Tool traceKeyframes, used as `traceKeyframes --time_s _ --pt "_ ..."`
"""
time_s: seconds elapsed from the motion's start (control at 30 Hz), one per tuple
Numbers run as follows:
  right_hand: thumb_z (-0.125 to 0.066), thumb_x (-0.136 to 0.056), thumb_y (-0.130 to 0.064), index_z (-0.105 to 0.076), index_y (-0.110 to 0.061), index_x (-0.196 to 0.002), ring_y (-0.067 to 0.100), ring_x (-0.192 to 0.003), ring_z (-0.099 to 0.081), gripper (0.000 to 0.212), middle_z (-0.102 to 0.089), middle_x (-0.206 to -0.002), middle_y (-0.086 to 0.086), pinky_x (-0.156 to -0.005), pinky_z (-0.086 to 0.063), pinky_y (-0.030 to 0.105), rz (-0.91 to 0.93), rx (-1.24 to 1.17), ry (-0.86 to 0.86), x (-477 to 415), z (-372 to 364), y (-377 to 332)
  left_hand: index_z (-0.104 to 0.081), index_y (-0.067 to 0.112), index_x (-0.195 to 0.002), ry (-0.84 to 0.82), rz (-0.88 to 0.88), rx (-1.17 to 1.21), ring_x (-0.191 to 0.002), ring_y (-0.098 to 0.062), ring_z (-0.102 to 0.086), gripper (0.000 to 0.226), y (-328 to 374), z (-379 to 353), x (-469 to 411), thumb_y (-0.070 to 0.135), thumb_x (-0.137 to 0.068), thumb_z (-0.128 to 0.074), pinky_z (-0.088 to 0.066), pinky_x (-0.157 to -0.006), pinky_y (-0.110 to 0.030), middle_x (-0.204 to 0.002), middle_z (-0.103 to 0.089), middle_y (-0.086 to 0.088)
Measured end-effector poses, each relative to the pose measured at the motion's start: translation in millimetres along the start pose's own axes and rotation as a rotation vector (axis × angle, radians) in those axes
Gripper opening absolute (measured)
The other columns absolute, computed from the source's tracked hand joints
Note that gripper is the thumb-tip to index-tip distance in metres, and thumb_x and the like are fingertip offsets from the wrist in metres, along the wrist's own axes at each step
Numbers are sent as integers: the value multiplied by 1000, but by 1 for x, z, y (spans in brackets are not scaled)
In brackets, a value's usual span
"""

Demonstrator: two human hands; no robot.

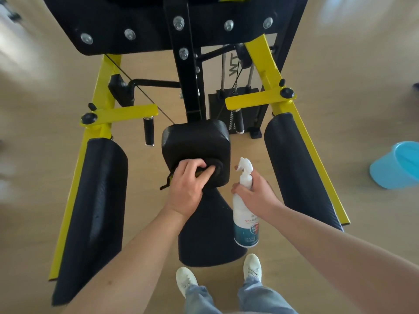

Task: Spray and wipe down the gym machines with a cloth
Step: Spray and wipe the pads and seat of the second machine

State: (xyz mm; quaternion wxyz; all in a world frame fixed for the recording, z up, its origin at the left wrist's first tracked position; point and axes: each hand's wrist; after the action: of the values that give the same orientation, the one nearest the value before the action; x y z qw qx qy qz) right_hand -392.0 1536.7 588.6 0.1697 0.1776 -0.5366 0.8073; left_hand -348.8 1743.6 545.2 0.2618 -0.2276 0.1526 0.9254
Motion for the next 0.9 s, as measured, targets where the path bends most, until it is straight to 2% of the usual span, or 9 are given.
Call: traceKeyframes --time_s 0.13,0.2,0.27,0.37,0.47,0.53,0.6,0.77,0.9 --pt "-64 -97 -20 -55 -33 -124 12 -84 -65 31 -67 -94 -3 -65 -48 26 29 -41 39 -5 4 -9 -72 13 -124 213 -92 -93 -102 -31 -53 31 -3 15 -41 0 -101 -57 -49 -89 -40 -111 -58 -13" --pt "-64 -97 -20 -55 -31 -124 12 -84 -65 30 -68 -94 -2 -65 -48 27 30 -37 50 -6 4 -10 -72 19 -124 232 -79 -143 -104 -29 -50 32 1 8 -41 9 -107 -48 -46 -91 -40 -115 -50 -7" --pt "-65 -97 -21 -55 -31 -124 12 -84 -65 31 -67 -93 -2 -66 -49 28 30 -26 55 -6 3 -9 -68 27 -129 208 -97 -185 -106 -28 -47 32 0 -7 -32 14 -107 -48 -42 -90 -40 -117 -45 -3" --pt "-67 -97 -25 -54 -32 -120 13 -86 -66 28 -67 -94 -5 -69 -51 29 3 9 31 -3 0 -3 -62 29 -133 49 -182 -246 -111 -29 -44 49 -7 -24 -14 7 -89 -60 -38 -88 -40 -120 -43 -5" --pt "-64 -97 -30 -53 -36 -124 14 -90 -67 30 -67 -97 -6 -76 -57 35 -36 45 7 1 -5 10 -63 29 -133 -270 -137 -273 -116 -28 -42 68 -4 -37 22 8 -71 -80 -45 -90 -40 -122 -43 -4" --pt "-62 -97 -33 -50 -39 -128 15 -92 -67 34 -67 -99 -6 -79 -59 38 -54 76 5 4 -7 17 -59 28 -138 -424 -94 -283 -119 -29 -41 76 2 -46 45 8 -70 -85 -46 -95 -43 -125 -46 -6" --pt "-62 -98 -33 -48 -41 -128 14 -91 -66 33 -66 -99 -7 -77 -58 37 -57 100 -8 7 -9 19 -56 28 -140 -447 -70 -275 -122 -30 -43 76 4 -48 51 9 -72 -84 -45 -99 -44 -129 -48 -8" --pt "-62 -99 -31 -49 -38 -122 13 -88 -65 27 -65 -96 -9 -68 -51 28 -37 111 -28 6 -10 16 -50 25 -144 -230 6 -287 -117 -36 -43 72 0 -21 31 5 -80 -76 -43 -100 -50 -128 -42 -15" --pt "-64 -99 -30 -51 -34 -126 14 -91 -65 30 -66 -98 -8 -70 -50 29 -24 72 -23 2 -15 9 -49 10 -139 182 225 -290 -110 -39 -48 52 -13 14 -11 -3 -90 -62 -45 -94 -49 -125 -38 -19"
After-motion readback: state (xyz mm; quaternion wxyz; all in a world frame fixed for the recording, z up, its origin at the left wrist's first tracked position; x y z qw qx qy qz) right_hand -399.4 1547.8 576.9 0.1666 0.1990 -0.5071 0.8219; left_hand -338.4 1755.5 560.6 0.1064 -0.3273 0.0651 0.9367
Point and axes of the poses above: each hand's wrist, its own x-axis away from the middle knuckle, its own z-axis out of the back of the hand, y = z × x
